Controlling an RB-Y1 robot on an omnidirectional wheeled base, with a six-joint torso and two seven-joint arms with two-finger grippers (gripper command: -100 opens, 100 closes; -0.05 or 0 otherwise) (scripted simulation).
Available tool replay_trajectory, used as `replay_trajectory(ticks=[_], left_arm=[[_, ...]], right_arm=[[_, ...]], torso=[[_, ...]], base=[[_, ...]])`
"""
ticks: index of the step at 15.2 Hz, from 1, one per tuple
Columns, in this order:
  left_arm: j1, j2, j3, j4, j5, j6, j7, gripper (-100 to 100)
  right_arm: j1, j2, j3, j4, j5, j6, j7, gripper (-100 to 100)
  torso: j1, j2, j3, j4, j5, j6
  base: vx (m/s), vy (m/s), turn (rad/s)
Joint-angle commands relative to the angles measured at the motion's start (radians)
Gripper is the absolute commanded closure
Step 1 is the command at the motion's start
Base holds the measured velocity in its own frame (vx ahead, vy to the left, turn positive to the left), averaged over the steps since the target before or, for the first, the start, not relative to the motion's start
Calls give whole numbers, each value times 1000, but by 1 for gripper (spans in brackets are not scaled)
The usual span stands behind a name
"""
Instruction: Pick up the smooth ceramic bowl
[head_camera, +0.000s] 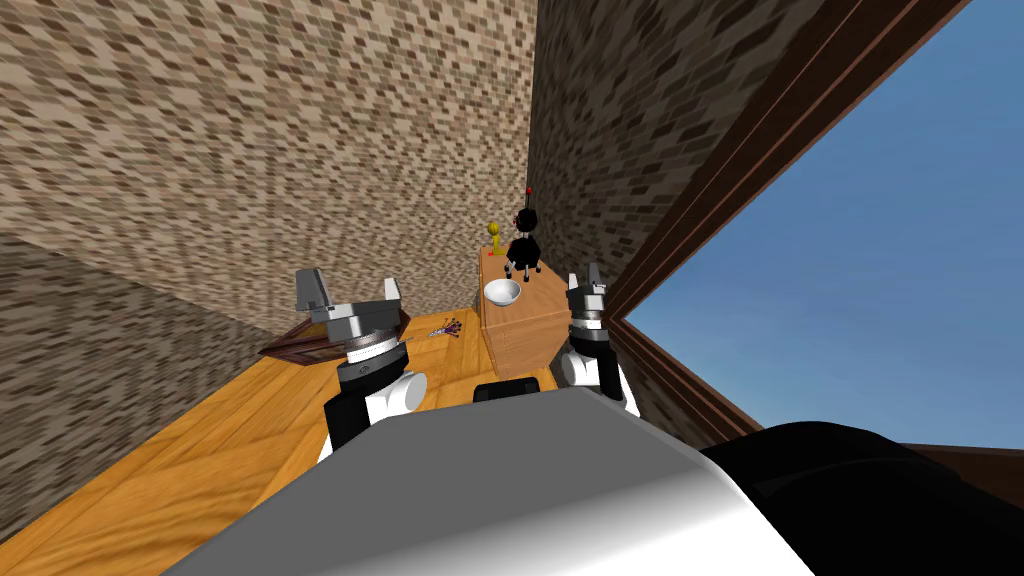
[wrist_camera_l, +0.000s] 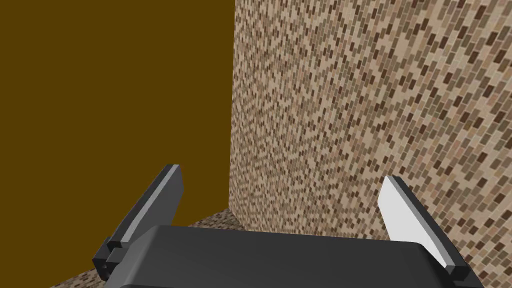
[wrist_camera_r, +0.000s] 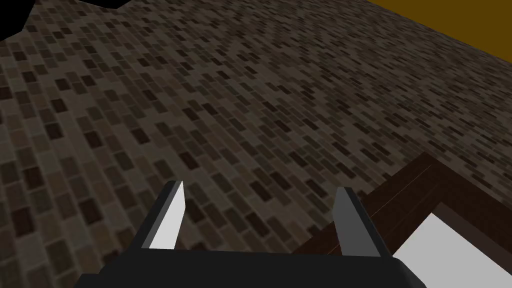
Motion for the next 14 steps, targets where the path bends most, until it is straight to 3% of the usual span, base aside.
replay_trajectory(ticks=[1, 4, 10, 11, 14], left_arm=[[0, 0, 0, 0, 0, 0, 0, 0], [0, 0, 0, 0, 0, 0, 0, 0], [0, 0, 0, 0, 0, 0, 0, 0], [0, 0, 0, 0, 0, 0, 0, 0], [0, 0, 0, 0, 0, 0, 0, 0]], right_arm=[[1, -50, -5, 5, 9, -2, 1, -100], [1, -94, -9, 9, 19, -4, 2, -100], [4, -232, -31, 31, 64, -12, 7, -100], [4, -233, -31, 31, 64, -12, 7, -100], [7, -312, -52, 53, 106, -21, 11, -100]], torso=[[0, 0, 0, 0, 0, 0], [1, 0, 0, 0, 0, 0], [2, 0, 0, 0, 0, 0], [2, 0, 0, 0, 1, 0], [2, 0, 0, 0, 1, 0]], base=[[2, 9, 10], [4, 19, 11], [4, 33, 16], [2, 29, 1], [4, 39, 22]])
